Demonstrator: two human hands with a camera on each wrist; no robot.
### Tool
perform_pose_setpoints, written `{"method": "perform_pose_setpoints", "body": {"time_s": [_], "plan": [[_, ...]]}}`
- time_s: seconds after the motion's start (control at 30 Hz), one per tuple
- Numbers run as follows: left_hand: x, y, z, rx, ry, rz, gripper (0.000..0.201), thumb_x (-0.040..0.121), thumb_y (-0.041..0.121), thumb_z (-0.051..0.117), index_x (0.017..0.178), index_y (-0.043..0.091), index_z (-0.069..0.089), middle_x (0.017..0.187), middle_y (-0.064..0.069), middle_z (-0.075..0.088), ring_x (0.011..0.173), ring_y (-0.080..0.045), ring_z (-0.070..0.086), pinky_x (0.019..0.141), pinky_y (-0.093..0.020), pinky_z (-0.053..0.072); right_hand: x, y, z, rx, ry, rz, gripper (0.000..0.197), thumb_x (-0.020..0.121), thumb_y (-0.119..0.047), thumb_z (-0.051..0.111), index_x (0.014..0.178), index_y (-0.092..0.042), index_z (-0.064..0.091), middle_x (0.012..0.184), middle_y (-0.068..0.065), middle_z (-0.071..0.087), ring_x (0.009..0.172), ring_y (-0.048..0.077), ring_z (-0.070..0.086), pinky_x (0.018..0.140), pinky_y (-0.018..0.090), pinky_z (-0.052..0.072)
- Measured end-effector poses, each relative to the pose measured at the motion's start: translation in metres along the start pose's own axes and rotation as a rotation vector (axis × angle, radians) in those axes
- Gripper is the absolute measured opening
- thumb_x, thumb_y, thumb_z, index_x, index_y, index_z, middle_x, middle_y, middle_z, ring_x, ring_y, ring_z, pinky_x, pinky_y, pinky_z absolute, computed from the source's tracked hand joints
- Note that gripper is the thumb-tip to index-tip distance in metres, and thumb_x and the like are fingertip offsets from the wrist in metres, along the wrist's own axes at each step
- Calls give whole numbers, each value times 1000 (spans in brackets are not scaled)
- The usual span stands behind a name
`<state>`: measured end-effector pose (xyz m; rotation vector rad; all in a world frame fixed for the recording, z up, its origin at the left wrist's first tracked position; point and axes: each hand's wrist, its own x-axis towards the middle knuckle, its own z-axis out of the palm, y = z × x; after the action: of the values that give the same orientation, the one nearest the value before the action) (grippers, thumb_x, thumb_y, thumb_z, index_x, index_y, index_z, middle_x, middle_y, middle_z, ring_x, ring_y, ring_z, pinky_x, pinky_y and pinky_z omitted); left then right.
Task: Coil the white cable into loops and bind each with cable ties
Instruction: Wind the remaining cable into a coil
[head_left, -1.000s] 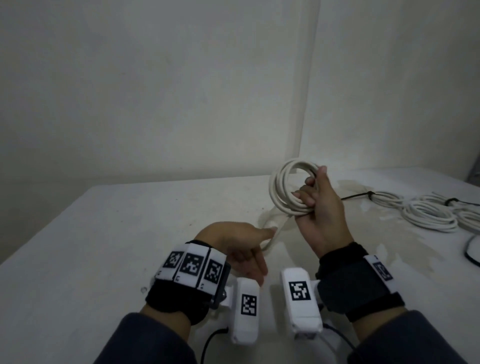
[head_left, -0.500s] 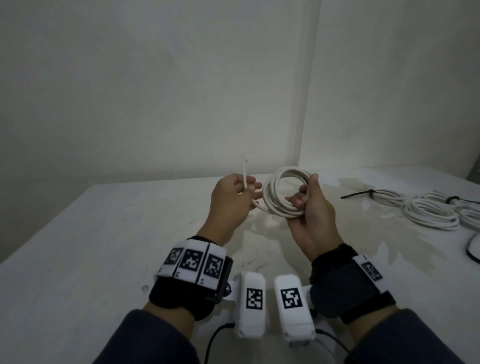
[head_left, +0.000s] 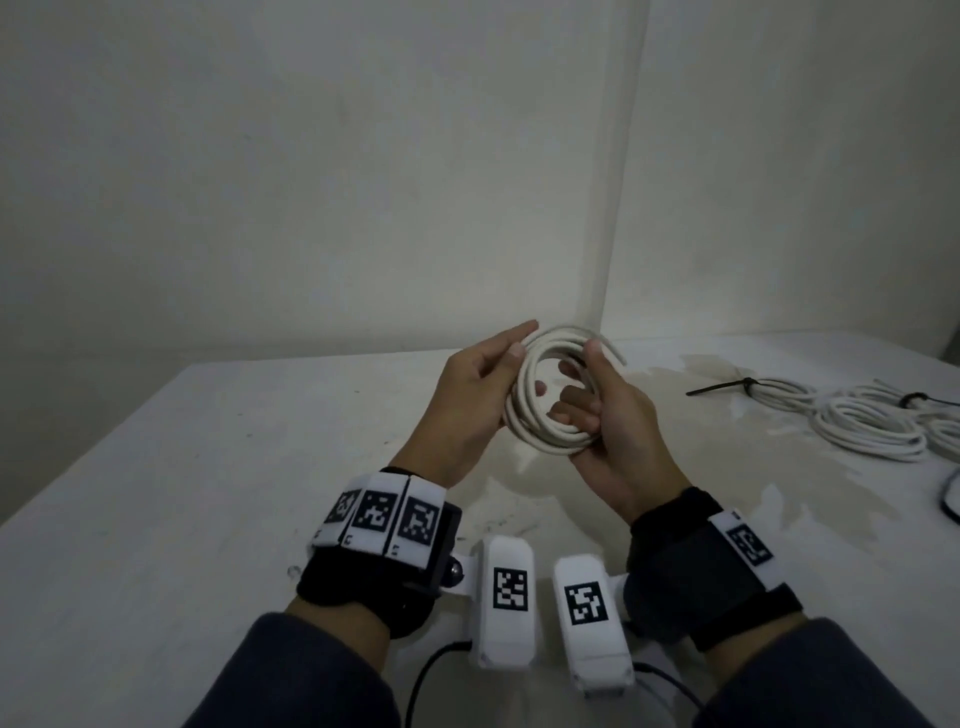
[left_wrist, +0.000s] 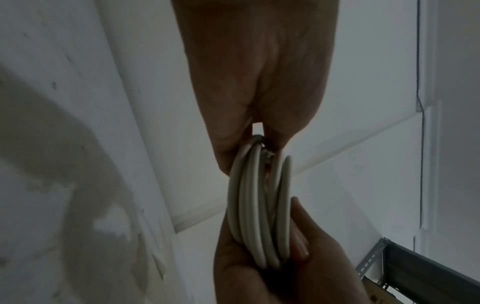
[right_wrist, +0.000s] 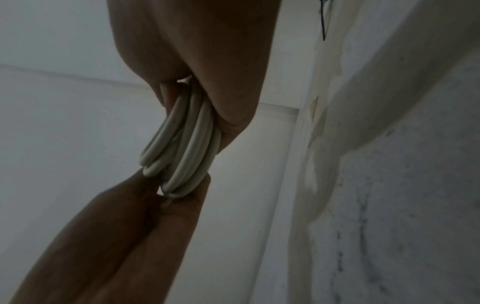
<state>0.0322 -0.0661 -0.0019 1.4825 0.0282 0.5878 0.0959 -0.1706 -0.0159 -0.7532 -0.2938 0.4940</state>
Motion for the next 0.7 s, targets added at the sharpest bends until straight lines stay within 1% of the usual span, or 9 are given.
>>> {"method": "perform_pose_setpoints", "body": {"time_s": [0.03,0.1,0.17,0.23,0.33,0.43,0.6,0.63,0.7], "plan": [[1,-1,-1,-7,11,7,30,100,14,44,126,18,59,108,1,67,75,-3,61,81,-23,49,0,1,1,-12,-13,-5,25,99,-30,48,108,-7,51,45,-7,38,35,4,29,39,17,37],[1,-1,-4,-55,32,-18,31,100,13,44,127,18,59,94,4,69,59,-1,54,68,-18,48,-1,4,4,-42,-24,-41,23,99,-27,49,121,-20,47,54,-5,45,38,5,29,40,18,38],[1,1,-5,-122,46,-65,31,100,13,43,127,19,59,74,7,67,47,-5,47,53,-19,47,-3,6,6,-141,-62,-98,17,100,-26,48,117,-28,50,58,-4,46,41,6,27,41,18,37],[1,2,-6,-145,62,-98,30,100,13,43,125,18,60,66,6,65,43,-7,45,48,-20,46,-6,7,7,-196,-106,-146,12,101,-25,45,106,-22,55,53,-5,40,40,5,25,40,18,34],[2,4,-5,-88,73,-103,26,100,13,45,118,9,63,72,0,65,45,-6,51,49,-20,46,-7,6,8,-177,-83,-136,15,101,-24,45,98,-17,58,49,-4,34,37,5,25,38,19,34],[1,5,-5,-14,57,-82,26,99,12,45,112,8,67,77,-2,65,48,-6,52,52,-22,45,-7,3,6,-180,-57,-112,17,100,-23,47,91,-15,58,49,-2,29,34,6,24,36,19,30],[1,9,-4,-25,29,-109,29,97,2,43,113,-2,66,78,-9,66,45,-8,54,47,-20,47,-5,-2,2,-174,-79,-15,13,97,-19,50,93,-10,57,45,-4,29,33,6,23,35,18,26],[0,9,-4,-19,28,-121,29,97,5,43,113,-2,66,77,-9,66,44,-8,54,47,-19,47,-5,-2,2,-187,-74,-11,13,96,-18,50,89,-10,57,46,-3,29,34,6,23,35,18,26],[-2,8,-2,55,16,-118,30,99,19,47,111,2,69,77,-5,66,44,-4,54,46,-18,45,-5,-1,3,-258,-66,-34,12,97,-18,50,86,-13,54,48,-3,29,35,8,22,36,18,26]]}}
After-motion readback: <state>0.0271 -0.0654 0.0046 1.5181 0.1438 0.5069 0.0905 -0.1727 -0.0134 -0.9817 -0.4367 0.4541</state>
